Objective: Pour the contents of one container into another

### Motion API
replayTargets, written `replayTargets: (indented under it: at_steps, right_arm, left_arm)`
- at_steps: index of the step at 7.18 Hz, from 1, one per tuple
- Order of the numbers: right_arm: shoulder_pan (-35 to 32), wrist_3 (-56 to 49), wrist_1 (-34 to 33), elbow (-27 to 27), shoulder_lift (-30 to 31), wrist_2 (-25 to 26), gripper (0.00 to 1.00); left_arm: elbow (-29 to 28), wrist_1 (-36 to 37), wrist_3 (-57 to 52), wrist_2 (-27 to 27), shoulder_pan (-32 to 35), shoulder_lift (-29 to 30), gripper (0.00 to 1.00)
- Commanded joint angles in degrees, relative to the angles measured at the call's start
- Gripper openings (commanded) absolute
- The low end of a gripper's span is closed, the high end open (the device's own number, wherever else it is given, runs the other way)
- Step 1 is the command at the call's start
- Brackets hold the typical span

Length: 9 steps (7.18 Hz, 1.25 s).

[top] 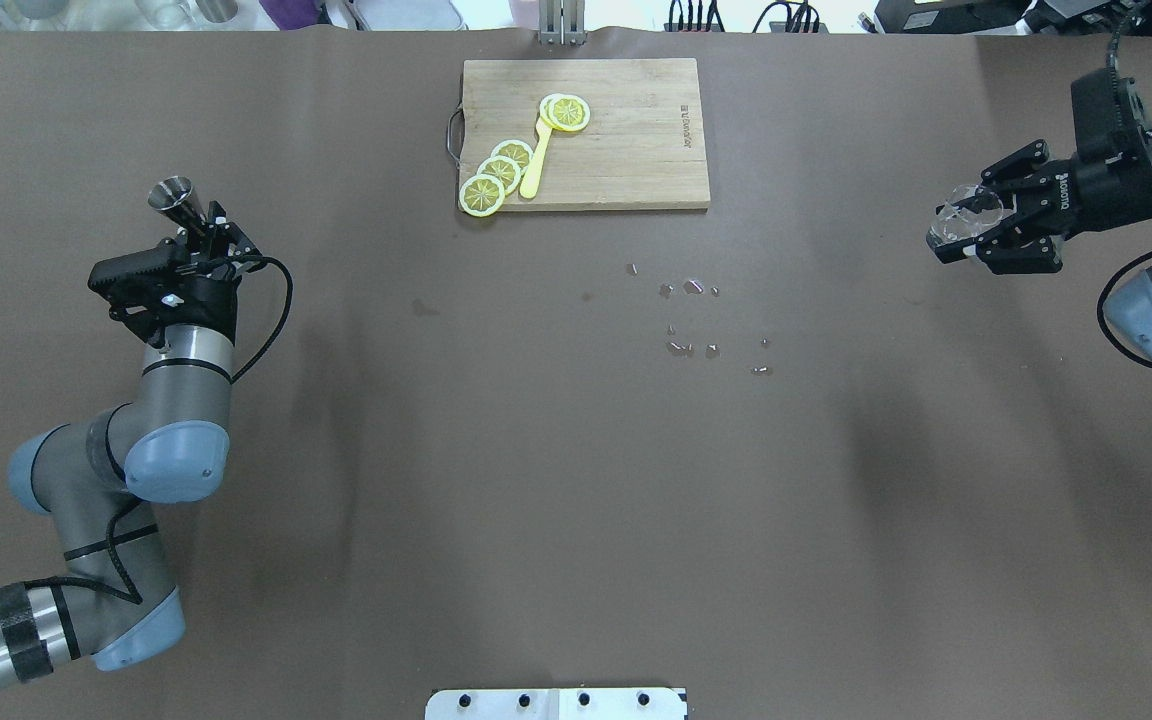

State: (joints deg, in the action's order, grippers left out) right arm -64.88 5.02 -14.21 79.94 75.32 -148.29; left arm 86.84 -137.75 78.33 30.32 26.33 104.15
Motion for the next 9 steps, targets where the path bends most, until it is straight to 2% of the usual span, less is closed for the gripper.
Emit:
replayTargets:
  at_steps: [1, 3, 5, 6, 7, 9]
  right_arm:
    - [-0.07, -2.11, -1.87, 0.74, -1.13, -0.69, 0.0]
    - [0.1, -3.35, -2.14, 1.01, -2.71, -0.69, 0.0]
    - [0.63, -3.35, -3.8, 1.27, -4.47, -0.95, 0.0]
    - [0.72, -3.35, -5.37, 1.71, -5.43, -1.04, 0.0]
    - [0.98, -3.35, -7.74, 3.37, -5.53, -1.04, 0.0]
    - [1.16, -3.43, -9.61, 4.88, -6.14, -1.04, 0.0]
  left_arm:
    - [5.86, -0.32, -13.75, 2.87, 0.03, 0.09, 0.0]
    - [9.66, -0.59, -19.31, 11.13, -0.05, 0.35, 0.0]
    - [10.11, -2.42, -38.49, 16.94, -0.14, 2.8, 0.0]
    - [10.02, -7.22, -48.08, 23.4, -0.06, 4.46, 0.0]
    - [9.93, -10.4, -54.97, 27.55, 0.03, 6.74, 0.0]
    - [9.15, -13.14, -57.58, 44.12, 0.12, 10.09, 0.0]
